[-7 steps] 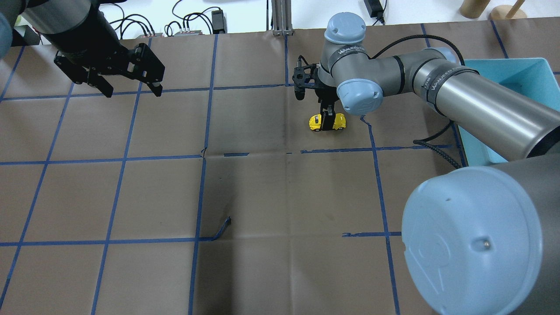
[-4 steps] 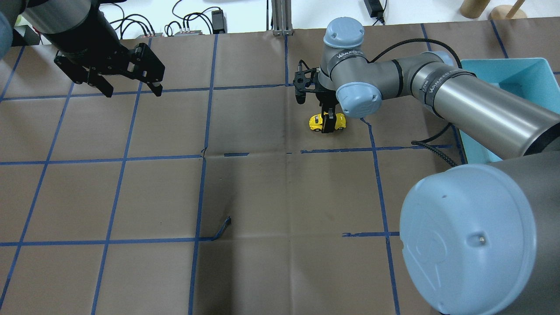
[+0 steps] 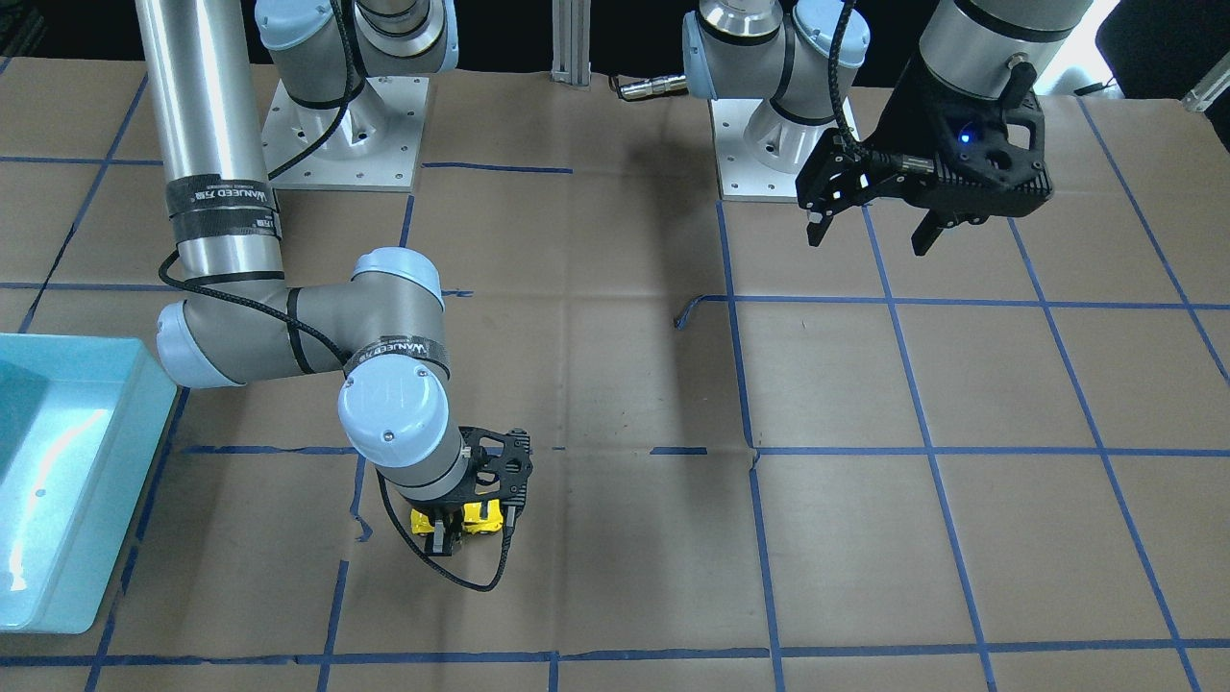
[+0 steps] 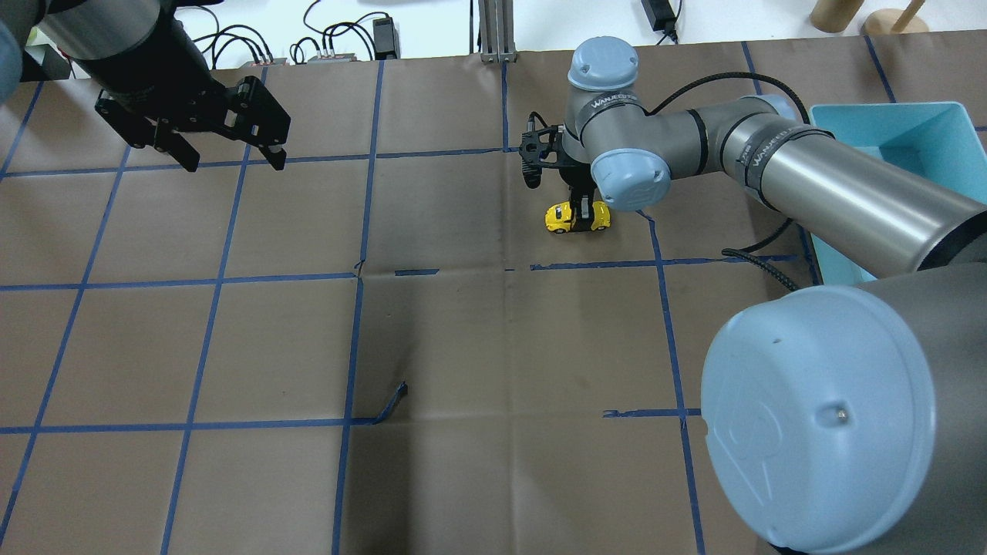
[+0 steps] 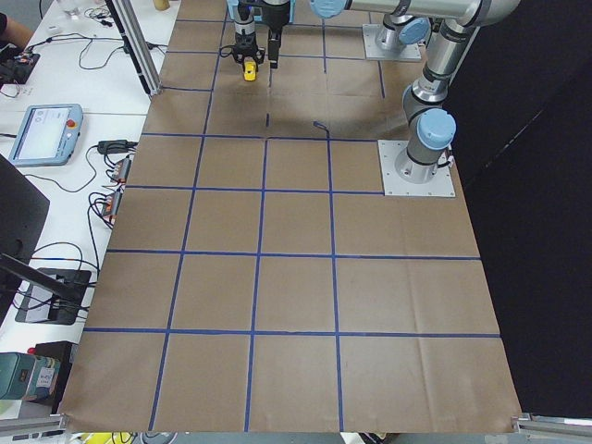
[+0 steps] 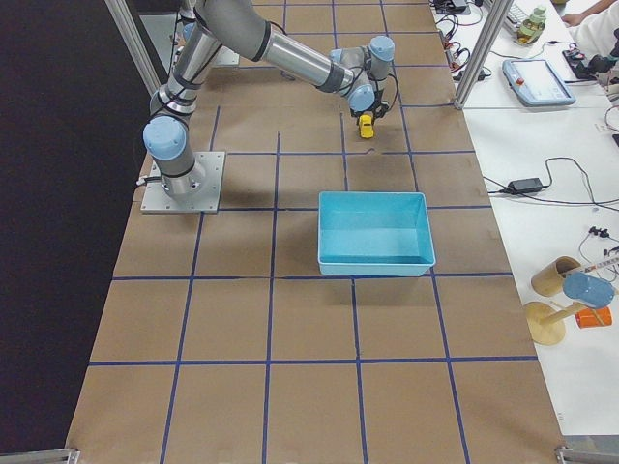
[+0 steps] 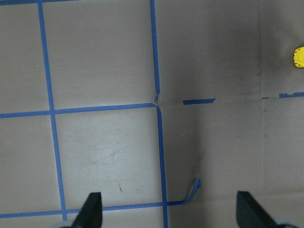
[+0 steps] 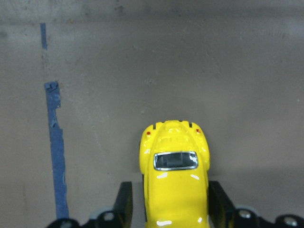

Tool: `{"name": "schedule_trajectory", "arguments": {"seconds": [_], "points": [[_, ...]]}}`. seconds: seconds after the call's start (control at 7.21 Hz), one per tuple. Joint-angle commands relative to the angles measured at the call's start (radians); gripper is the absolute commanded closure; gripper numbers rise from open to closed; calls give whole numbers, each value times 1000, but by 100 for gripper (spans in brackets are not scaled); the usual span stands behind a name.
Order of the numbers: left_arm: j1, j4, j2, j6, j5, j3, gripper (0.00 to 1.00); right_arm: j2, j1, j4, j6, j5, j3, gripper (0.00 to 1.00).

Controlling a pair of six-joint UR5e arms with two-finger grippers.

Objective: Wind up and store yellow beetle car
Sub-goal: 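Lower the right gripper and close it on the yellow car, then lift the car with the right gripper and carry it into the blue bin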

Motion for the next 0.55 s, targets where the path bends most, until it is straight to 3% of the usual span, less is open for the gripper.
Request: {"name": "schedule_trajectory", "arguments": {"seconds": [0.0, 0.14, 0.42], "points": [[0, 0, 0, 2, 0, 0, 1, -31, -2, -2, 5, -6, -30, 71], [0, 0, 0, 2, 0, 0, 1, -64, -8, 23, 4, -6, -72, 72], [0, 0, 0, 2, 0, 0, 1, -102, -140, 270, -12, 29, -206, 72]]}}
